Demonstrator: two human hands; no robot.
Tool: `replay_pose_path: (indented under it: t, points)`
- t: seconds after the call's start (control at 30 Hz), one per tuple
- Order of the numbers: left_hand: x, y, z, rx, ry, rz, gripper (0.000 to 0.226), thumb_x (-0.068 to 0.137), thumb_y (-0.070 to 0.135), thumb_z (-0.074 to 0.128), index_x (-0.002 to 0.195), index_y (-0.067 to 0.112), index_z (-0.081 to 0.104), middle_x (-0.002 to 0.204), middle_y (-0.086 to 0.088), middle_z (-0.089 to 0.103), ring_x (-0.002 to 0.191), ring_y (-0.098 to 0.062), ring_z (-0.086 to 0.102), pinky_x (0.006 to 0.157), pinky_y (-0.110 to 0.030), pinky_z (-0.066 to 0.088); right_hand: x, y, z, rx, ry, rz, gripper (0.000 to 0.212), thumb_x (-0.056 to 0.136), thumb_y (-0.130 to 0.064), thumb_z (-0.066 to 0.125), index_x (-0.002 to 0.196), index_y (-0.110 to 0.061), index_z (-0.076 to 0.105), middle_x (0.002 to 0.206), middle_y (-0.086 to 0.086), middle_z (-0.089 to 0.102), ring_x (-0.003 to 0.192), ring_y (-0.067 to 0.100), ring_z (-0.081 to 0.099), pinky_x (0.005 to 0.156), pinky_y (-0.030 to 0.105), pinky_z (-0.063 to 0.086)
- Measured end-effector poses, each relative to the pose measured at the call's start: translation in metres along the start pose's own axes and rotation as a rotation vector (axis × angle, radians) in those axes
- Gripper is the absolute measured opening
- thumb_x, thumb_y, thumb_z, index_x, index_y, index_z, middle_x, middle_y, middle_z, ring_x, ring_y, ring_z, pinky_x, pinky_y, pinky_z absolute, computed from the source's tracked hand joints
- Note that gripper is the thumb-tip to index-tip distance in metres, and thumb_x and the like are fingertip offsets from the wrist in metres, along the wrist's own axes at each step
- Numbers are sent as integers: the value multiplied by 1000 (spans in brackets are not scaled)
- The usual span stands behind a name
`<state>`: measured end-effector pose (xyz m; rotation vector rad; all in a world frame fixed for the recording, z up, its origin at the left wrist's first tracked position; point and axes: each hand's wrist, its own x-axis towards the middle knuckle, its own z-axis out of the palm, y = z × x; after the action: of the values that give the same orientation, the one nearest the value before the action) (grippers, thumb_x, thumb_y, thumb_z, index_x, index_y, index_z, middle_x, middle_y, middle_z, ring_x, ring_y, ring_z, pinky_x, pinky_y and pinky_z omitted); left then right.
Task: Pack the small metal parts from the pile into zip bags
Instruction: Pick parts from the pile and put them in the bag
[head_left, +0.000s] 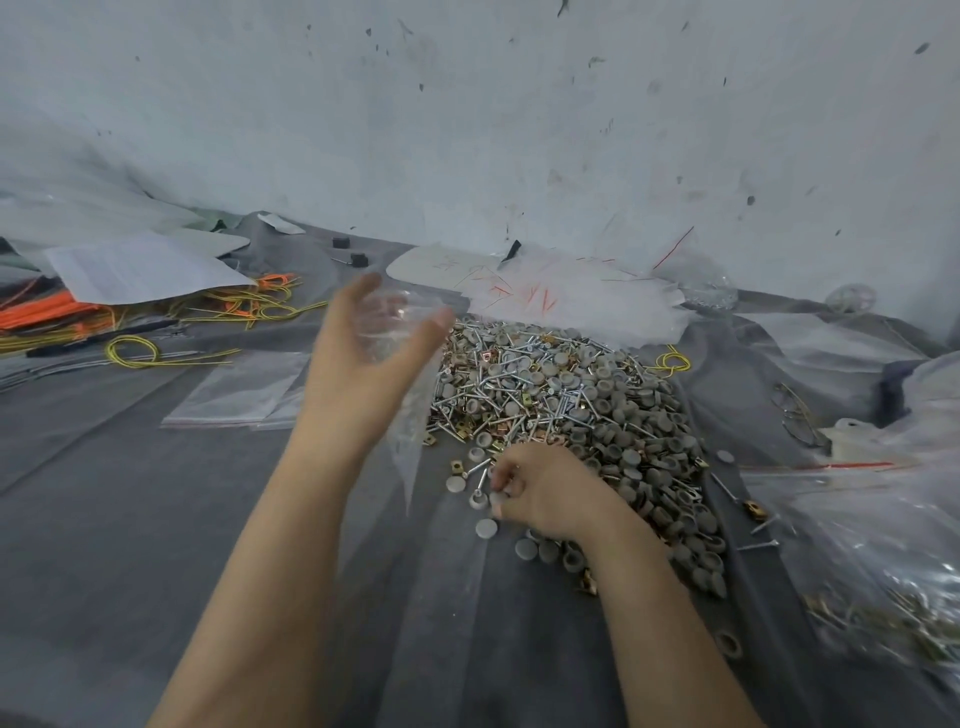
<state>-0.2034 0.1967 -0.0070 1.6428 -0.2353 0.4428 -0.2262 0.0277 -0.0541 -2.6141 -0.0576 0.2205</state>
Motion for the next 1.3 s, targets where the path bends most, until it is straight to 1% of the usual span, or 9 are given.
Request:
replay_pose_path:
  t: [0.1, 0.2, 0.33, 0.47, 0.63, 0.83, 0.97, 1.07, 1.3]
  points:
    - [5, 5, -14, -171, 123, -57, 77, 58, 61, 77, 125, 33, 49, 127, 10, 56, 120, -9, 52, 102, -34, 41, 3, -5, 5, -99, 22, 13, 9, 88, -17, 63, 96, -19, 58, 112, 5, 61, 104, 23, 57, 91, 35, 49]
    - [7, 8, -19, 17, 180, 53, 66, 73, 46, 77, 129, 29, 45, 120, 13, 55, 115, -5, 51, 99, -25, 40, 5, -6, 9, -121, 57, 10, 9, 88, -16, 60, 96, -12, 60, 107, 9, 64, 99, 25, 60, 89, 38, 50]
    - [5, -4, -5, 624, -125, 108, 75, 78, 37, 72, 141, 20, 35, 131, -3, 53, 118, -23, 51, 100, -37, 40, 9, -1, 11, -86, 203, -21, 21, 91, -15, 54, 91, 1, 69, 83, 12, 68, 76, 25, 64, 70, 30, 51]
    - [-11, -36, 26, 1010, -396, 21, 79, 82, 44, 64, 145, 20, 23, 143, -6, 40, 131, -28, 40, 108, -43, 28, 15, 8, 8, 215, 395, 2, 6, 92, -17, 59, 92, -13, 64, 74, -8, 60, 61, 1, 54, 47, 4, 38]
    - [-28, -65, 44, 963, -312, 78, 81, 81, 39, 62, 147, 21, 18, 139, -4, 43, 129, -27, 39, 106, -39, 25, 24, 6, 12, 548, 556, -39, 7, 88, -20, 66, 87, -21, 59, 82, -8, 65, 75, 1, 60, 57, 5, 40]
    - [-29, -68, 46, 867, -236, 161, 79, 81, 34, 61, 148, 20, 20, 138, -3, 44, 128, -26, 39, 106, -38, 24, 24, -2, 13, 660, 323, -181, 19, 95, -17, 55, 84, -25, 68, 84, -6, 70, 80, 4, 64, 71, 16, 48]
    - [-24, -74, 40, 791, -156, 126, 82, 83, 44, 65, 149, 20, 22, 137, -3, 47, 128, -26, 41, 107, -39, 25, 19, 15, 2, 496, 469, -46, 13, 93, -25, 59, 99, -22, 70, 89, -12, 68, 81, -5, 60, 62, 4, 39]
    - [-24, -79, 38, 709, -118, 91, 83, 81, 43, 68, 148, 20, 25, 135, -3, 52, 127, -25, 44, 104, -39, 28, 12, 15, 2, 267, 278, -78, 4, 85, -27, 69, 88, -25, 70, 75, -19, 60, 71, -7, 55, 55, 5, 34]
    - [-26, -86, 40, 675, -82, 58, 84, 79, 39, 69, 148, 20, 24, 132, -3, 54, 124, -26, 47, 100, -39, 30, 10, -7, 28, 23, 171, -133, 6, 84, -14, 63, 88, -11, 59, 90, 12, 68, 73, 29, 61, 54, 30, 42]
